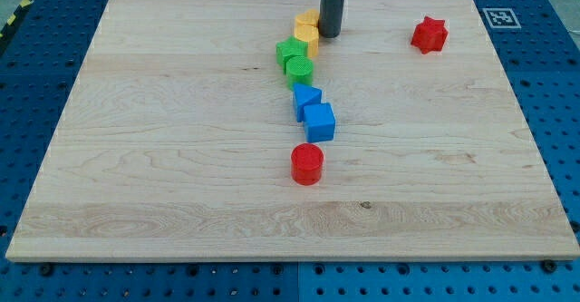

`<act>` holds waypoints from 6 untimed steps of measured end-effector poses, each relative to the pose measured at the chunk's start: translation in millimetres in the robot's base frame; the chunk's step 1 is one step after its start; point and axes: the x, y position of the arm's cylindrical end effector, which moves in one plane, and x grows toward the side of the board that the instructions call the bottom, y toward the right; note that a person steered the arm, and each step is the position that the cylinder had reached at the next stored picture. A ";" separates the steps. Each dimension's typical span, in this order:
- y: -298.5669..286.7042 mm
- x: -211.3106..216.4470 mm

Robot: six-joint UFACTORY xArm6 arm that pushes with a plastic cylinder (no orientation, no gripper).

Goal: Move your arm towards the red star

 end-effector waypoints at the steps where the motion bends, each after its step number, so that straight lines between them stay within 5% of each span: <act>1: 3.1 2.5; 4: 168.8 84.8; 6: 223.1 65.4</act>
